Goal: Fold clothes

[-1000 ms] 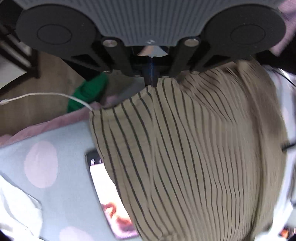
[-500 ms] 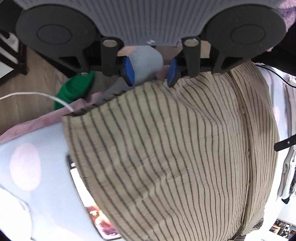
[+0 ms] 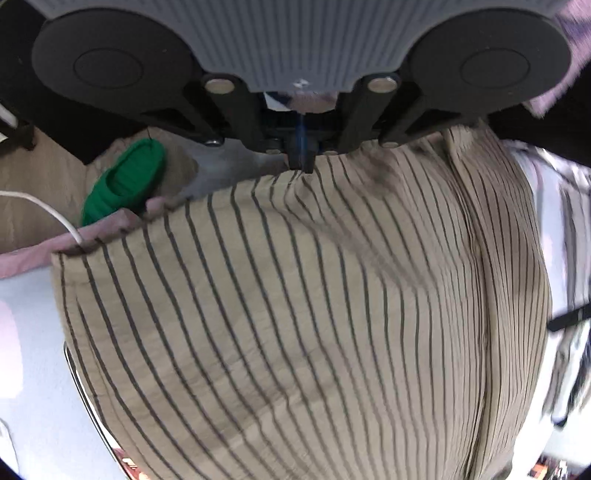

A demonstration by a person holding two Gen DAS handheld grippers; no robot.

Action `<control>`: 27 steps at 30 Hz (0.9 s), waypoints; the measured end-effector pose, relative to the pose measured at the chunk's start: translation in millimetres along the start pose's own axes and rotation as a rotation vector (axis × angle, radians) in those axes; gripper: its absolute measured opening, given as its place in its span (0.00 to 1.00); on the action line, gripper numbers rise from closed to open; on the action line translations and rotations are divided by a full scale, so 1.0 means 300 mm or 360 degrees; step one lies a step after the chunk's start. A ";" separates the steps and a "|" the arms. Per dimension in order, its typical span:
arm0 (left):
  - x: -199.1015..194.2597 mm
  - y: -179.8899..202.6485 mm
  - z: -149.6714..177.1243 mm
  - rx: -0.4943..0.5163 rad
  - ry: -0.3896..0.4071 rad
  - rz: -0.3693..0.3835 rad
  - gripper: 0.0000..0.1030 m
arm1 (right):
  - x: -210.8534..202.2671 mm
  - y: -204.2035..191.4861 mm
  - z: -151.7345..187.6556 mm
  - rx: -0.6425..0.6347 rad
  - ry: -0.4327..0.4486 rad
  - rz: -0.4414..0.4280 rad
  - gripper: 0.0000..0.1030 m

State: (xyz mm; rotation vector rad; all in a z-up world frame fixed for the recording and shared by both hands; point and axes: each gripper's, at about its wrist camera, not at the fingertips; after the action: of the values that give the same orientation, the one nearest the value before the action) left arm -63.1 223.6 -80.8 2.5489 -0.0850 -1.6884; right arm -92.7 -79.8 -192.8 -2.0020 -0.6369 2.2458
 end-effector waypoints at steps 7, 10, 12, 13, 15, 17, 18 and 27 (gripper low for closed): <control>0.001 -0.001 0.002 0.0011 0.0000 0.0005 0.35 | 0.046 -0.022 0.010 -0.0022 -0.0046 0.0015 0.07; 0.010 0.002 0.003 0.0017 -0.0015 -0.0005 0.35 | 0.045 -0.024 0.005 0.0036 0.0007 -0.0081 0.47; 0.014 0.007 0.003 0.0021 -0.0021 -0.0007 0.35 | 0.062 -0.030 -0.004 0.0087 0.0027 -0.0126 0.45; 0.014 0.008 0.003 0.0025 -0.0021 -0.0006 0.35 | 0.073 -0.030 -0.008 0.0116 0.0032 -0.0156 0.45; 0.015 0.010 0.004 0.0031 -0.0022 -0.0006 0.35 | 0.106 -0.028 -0.014 0.0183 0.0018 -0.0196 0.43; 0.015 0.009 0.005 0.0033 -0.0022 -0.0013 0.35 | 0.134 -0.024 -0.013 0.0228 0.0013 -0.0163 0.27; 0.015 0.009 0.006 0.0034 -0.0021 -0.0014 0.35 | 0.144 -0.023 -0.012 0.0233 0.0016 -0.0136 0.10; 0.013 0.008 0.007 0.0042 -0.0018 -0.0019 0.35 | 0.205 -0.117 0.040 -0.0084 -0.0165 0.0049 0.00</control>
State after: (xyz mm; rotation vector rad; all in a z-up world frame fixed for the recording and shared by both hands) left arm -63.5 220.8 -85.1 2.5639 -0.0933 -1.7175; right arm -121.3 -31.5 -237.3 -1.9419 -0.6857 2.3881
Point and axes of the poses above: each gripper's, at about its wrist camera, not at the fingertips, and x roughly the way its jaws point, y to its right, z to its underside, and after that the axes turned 1 degree about -y, right-handed
